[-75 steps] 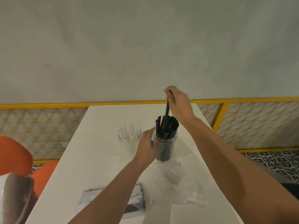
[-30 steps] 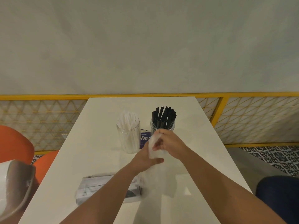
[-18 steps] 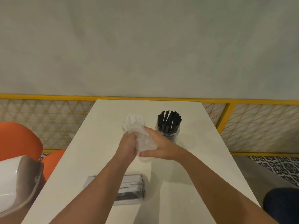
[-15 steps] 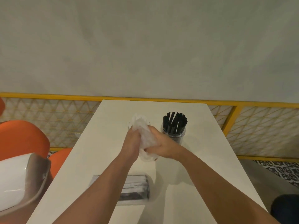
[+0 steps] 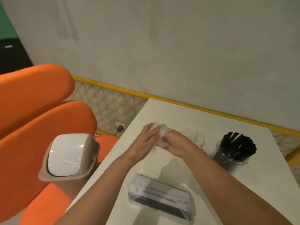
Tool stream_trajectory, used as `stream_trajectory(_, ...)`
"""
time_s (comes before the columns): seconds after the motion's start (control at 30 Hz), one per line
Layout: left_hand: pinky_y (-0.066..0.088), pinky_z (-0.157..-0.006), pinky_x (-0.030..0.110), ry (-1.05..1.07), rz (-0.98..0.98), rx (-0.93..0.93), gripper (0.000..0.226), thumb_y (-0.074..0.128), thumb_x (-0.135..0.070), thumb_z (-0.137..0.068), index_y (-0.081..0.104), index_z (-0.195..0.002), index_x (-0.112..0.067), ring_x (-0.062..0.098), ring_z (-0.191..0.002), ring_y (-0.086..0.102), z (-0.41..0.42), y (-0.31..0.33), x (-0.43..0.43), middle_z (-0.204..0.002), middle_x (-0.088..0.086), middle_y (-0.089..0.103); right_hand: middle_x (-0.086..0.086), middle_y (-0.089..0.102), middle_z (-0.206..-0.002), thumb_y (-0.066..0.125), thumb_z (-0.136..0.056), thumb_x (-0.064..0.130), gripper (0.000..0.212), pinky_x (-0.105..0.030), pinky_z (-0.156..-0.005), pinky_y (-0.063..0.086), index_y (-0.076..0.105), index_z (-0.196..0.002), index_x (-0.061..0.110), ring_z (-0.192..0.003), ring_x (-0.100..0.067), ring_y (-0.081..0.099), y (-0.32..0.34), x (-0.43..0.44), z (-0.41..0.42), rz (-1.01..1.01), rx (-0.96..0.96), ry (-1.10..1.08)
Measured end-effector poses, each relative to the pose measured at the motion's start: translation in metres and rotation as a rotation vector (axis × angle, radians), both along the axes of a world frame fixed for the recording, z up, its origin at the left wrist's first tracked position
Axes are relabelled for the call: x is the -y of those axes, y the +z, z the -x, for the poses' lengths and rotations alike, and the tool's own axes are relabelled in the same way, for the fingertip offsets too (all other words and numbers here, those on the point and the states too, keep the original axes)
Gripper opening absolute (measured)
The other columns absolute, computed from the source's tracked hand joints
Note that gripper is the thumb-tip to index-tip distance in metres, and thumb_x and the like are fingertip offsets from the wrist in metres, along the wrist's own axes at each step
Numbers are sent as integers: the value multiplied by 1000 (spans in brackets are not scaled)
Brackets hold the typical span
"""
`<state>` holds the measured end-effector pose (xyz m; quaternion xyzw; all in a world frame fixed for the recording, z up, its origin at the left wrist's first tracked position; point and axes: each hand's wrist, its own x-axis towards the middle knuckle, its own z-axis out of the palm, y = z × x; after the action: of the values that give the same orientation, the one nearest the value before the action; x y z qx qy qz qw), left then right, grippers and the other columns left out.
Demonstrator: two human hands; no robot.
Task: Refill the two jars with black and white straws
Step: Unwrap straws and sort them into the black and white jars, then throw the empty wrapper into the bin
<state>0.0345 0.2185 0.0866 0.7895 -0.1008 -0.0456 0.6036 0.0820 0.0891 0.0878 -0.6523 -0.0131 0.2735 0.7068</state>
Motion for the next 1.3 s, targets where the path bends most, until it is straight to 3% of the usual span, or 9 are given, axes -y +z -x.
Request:
stream_trajectory(0.1,42,-99,17,78,-172,61,34,52,-15,-94,58,-122,-34,15,-118,53,-3,2,-52,-124,-4,55,-7,65,-89,50,-81,-3,23,-28,-77,51,67,-86,12,-79,-16,64,1,-54,-4,-8,-27,143)
stream_trajectory(0.2,33,-67,-7,284,-301,46,38,53,4,-88,65,-114,-20,-3,-92,56,2,-1,-104,-104,-15,57,-8,65,-109,59,-75,21,41,-31,-73,50,64,-114,10,-92,-22,59,-9,-104,-6,44,-103,247)
stream_trajectory(0.33,39,-67,9,681,-309,-18,29,55,7,-83,71,-102,-8,14,-91,56,5,-32,-172,-97,-1,63,-2,58,-89,47,-92,7,21,-25,-63,48,57,-108,17,-77,-15,57,-20,-162,-5,42,-124,253)
stream_trajectory(0.53,36,-67,27,1052,-379,-109,35,42,13,-78,70,-89,-5,28,-83,56,11,-87,-242,-110,14,62,-4,51,-113,50,-93,11,37,-24,-71,49,48,-128,19,-87,-12,56,-40,-192,2,223,-3,289)
stream_trajectory(0.7,35,-72,28,1045,-529,-223,33,44,8,-82,70,-97,-4,29,-92,56,12,-129,-258,-114,14,57,-2,52,-109,56,-89,16,26,-31,-81,50,54,-115,23,-99,-19,56,-59,-186,5,276,16,273)
stream_trajectory(0.77,38,-91,35,926,-639,-322,31,48,-2,-85,67,-107,-12,30,-104,55,9,-144,-259,-120,12,54,-3,52,-109,54,-91,15,26,-31,-81,50,54,-115,22,-100,-19,57,-65,-184,6,315,24,268)
stream_trajectory(0.93,0,-115,56,589,-919,-682,44,42,-44,-94,45,-137,-32,31,-143,15,3,-163,-255,-153,3,24,-2,51,-105,51,-92,15,24,-32,-83,50,54,-115,23,-104,-20,57,-70,-177,9,357,26,278)
stream_trajectory(1.1,36,-104,41,918,-862,-356,27,60,-43,-85,71,-102,-25,27,-115,38,5,-152,-251,-127,5,39,-1,52,-99,52,-92,14,27,-30,-80,49,54,-118,21,-106,-22,57,-65,-164,8,375,46,248)
stream_trajectory(1.3,45,-79,46,1108,-588,3,11,55,-11,-82,54,-93,-11,27,-94,45,11,-124,-211,-101,10,48,-1,54,-95,52,-92,14,26,-31,-82,50,54,-116,21,-101,-20,58,-56,-132,5,420,101,207)
